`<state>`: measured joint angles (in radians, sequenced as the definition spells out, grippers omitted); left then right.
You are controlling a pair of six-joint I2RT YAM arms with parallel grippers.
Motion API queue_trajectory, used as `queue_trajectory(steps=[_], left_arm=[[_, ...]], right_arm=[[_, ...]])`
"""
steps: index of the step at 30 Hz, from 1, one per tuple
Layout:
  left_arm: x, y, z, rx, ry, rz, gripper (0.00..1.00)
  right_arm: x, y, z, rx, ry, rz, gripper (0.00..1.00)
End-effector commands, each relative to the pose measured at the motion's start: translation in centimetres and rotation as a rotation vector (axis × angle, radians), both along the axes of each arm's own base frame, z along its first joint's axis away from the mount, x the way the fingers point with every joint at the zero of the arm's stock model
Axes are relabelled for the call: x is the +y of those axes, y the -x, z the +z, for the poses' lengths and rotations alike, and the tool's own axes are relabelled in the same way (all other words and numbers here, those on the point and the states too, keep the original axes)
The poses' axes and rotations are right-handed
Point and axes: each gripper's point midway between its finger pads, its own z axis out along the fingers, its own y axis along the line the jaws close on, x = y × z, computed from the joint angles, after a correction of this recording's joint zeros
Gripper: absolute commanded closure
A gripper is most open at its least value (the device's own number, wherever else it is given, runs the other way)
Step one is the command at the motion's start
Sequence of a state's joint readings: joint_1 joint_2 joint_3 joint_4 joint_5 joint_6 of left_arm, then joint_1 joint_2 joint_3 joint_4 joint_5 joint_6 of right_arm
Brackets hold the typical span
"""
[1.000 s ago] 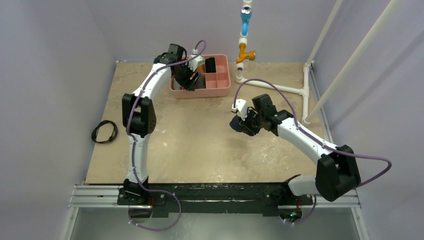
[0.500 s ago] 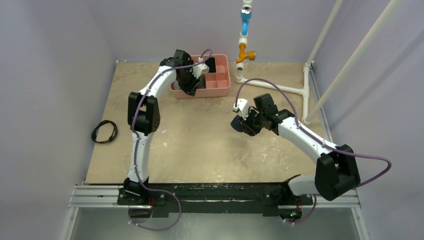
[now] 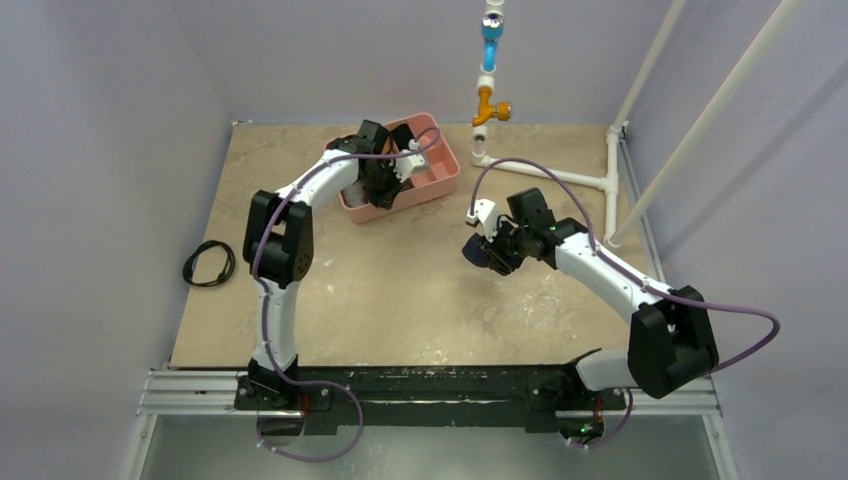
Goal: Roll the underwear
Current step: Move the storage box to the center of the board.
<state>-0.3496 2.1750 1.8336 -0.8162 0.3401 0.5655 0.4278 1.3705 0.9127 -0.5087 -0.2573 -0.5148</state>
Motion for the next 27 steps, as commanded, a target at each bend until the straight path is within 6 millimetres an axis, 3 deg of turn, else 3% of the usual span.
queue_trajectory(steps=[1,7,13,18,27], left_arm=[[-0.3,5.7,1.1,0.120,0.013,0.018,0.99],[-2.0,11.6,0.5,0.188,0.045,-0.019,1.00],[-3.7,17.9,-1.1,0.365,0.084,-0.020,1.00],[-5.4,21.4,-0.9,0.499,0.170,0.003,1.00],[-9.1,25.5,1.0,0.592,0.296,-0.065,0.98]], right_arm=[[0.8,-0.6,1.8,-0.023,-0.053,0.012,1.00],[0.7,-1.6,2.9,-0.045,-0.046,-0.018,1.00],[0.5,-3.2,4.2,-0.081,-0.026,-0.063,1.00],[0.5,-3.5,4.8,-0.081,-0.034,-0.093,1.00],[0.4,-4.9,6.4,-0.067,-0.013,-0.146,1.00]])
